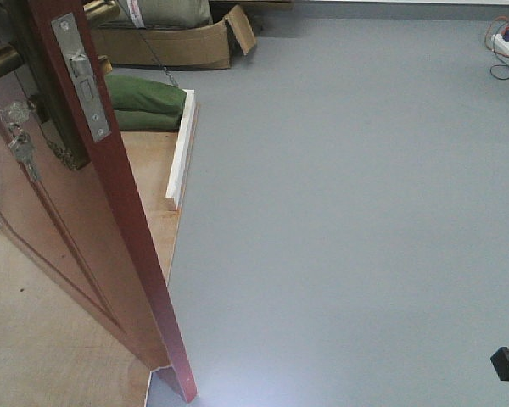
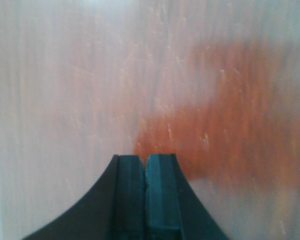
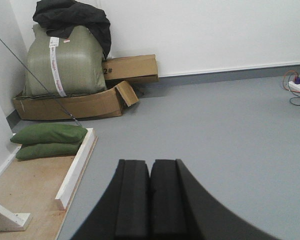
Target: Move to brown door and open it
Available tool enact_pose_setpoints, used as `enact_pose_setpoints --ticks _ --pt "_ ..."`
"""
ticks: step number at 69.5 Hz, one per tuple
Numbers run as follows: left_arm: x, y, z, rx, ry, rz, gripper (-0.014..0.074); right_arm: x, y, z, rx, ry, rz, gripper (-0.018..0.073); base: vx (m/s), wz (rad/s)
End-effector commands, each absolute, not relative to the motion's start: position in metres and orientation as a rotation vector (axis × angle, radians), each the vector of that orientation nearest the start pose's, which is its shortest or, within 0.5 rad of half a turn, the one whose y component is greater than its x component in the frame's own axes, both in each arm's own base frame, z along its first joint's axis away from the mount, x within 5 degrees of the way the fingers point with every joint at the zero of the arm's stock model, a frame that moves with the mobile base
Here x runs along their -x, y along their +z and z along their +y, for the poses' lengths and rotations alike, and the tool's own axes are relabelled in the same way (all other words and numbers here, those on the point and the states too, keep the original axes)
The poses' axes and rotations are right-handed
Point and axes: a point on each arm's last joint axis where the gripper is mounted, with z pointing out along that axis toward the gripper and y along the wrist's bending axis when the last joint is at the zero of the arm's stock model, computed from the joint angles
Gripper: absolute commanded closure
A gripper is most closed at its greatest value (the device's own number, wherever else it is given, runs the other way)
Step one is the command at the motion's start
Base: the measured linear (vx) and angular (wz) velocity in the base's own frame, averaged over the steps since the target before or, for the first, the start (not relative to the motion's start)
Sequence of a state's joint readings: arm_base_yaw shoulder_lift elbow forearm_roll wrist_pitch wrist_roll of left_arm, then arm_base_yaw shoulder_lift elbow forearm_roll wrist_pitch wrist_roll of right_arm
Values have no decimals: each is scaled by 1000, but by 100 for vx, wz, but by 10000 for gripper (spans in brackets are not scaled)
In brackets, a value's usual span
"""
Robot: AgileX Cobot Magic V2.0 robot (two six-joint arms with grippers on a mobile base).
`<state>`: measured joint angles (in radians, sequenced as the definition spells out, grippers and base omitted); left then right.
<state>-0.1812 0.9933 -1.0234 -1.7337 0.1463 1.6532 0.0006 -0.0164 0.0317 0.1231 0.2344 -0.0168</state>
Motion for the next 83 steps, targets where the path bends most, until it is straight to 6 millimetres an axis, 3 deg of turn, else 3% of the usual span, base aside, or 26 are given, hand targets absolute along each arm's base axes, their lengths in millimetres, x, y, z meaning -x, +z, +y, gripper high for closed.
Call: enact_pose_setpoints --ticks 1,83 --pt "-203 456 -54 -147 -427 1385 586 -56 189 2 -60 86 1645 559 8 -4" --pt "-203 456 -54 -147 -427 1385 586 -56 189 2 -60 86 1645 559 14 -2"
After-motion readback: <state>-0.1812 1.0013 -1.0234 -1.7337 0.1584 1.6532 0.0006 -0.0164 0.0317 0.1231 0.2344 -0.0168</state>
